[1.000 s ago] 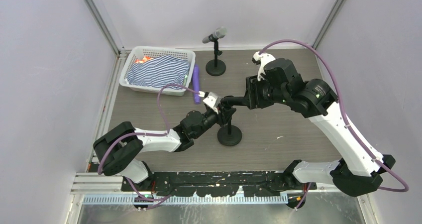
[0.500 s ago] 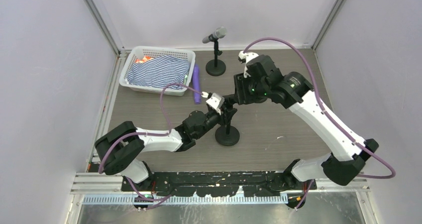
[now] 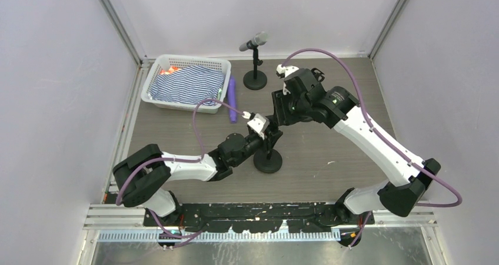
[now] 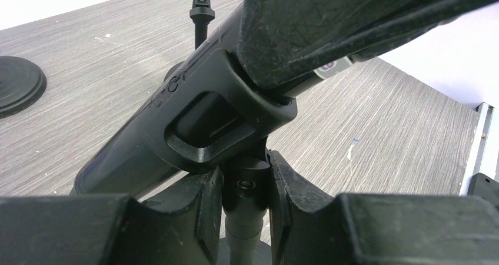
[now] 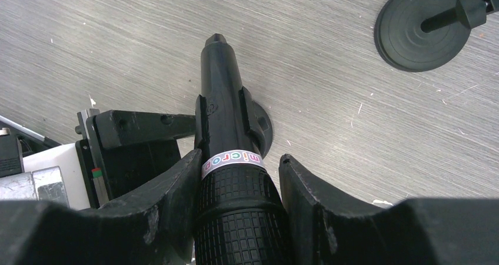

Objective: Attach the microphones to the stand

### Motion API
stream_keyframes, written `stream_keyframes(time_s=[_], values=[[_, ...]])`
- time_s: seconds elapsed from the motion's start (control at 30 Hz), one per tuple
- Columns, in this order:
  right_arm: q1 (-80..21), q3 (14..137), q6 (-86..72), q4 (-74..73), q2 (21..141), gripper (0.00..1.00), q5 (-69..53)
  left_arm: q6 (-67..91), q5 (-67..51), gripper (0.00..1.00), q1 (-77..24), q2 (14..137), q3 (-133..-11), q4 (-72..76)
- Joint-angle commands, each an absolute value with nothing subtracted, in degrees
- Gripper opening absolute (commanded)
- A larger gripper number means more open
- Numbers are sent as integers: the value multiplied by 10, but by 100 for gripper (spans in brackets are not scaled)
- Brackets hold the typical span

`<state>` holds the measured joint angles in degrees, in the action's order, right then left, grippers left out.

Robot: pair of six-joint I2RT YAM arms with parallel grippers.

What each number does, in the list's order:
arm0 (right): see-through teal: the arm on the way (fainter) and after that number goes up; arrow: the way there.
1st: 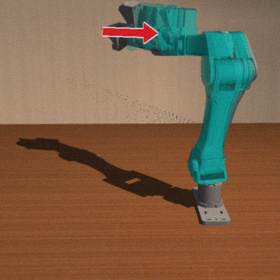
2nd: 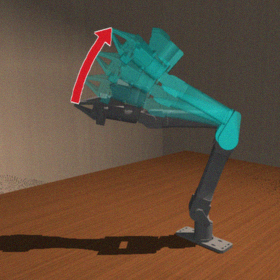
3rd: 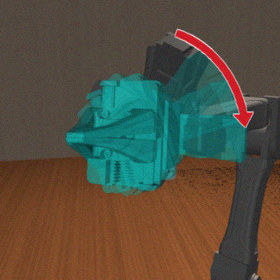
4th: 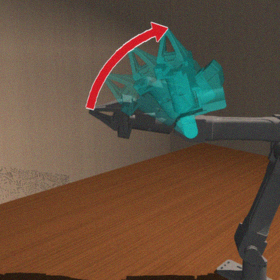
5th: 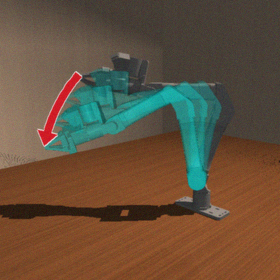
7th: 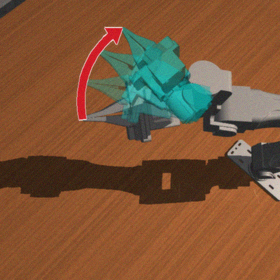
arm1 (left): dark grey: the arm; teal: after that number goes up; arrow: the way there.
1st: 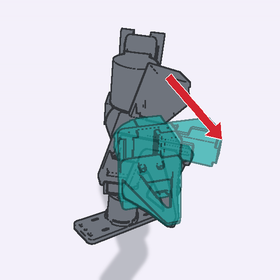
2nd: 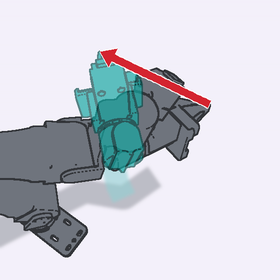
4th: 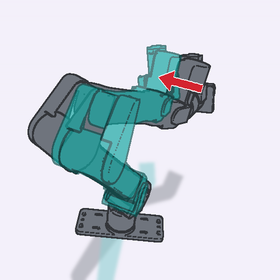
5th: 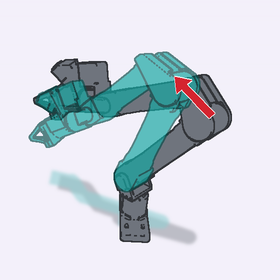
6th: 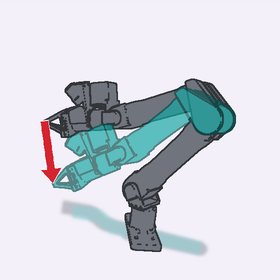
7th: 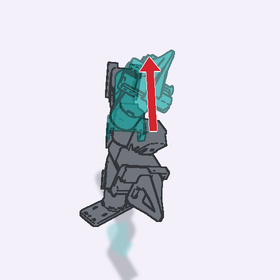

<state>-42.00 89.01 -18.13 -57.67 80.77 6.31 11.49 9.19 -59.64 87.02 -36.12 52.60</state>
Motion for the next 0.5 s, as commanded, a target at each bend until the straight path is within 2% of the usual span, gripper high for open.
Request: stream_keyframes(time_s=[0.0, 0.03, 0.07, 0.13, 0.27, 0.33, 0.47], values=[[-423, 853, -179, -590, 814, 1, 83, 98, 45, 0, -631, 861, -376, 581], [-423, 856, -179, -588, 801, 5, 81, 98, 50, 0, -630, 861, -373, 581], [-423, 858, -180, -582, 785, 14, 76, 97, 51, 0, -628, 860, -370, 582], [-423, 861, -181, -569, 755, 39, 65, 90, 52, 0, -627, 859, -365, 581], [-422, 870, -179, -528, 691, 72, 42, 71, 34, 0, -628, 860, -345, 606], [-422, 870, -178, -498, 657, 82, 30, 65, 14, 0, -628, 863, -332, 619], [-423, 816, -177, -384, 568, 85, 24, 65, -26, 0, -628, 865, -294, 658]])
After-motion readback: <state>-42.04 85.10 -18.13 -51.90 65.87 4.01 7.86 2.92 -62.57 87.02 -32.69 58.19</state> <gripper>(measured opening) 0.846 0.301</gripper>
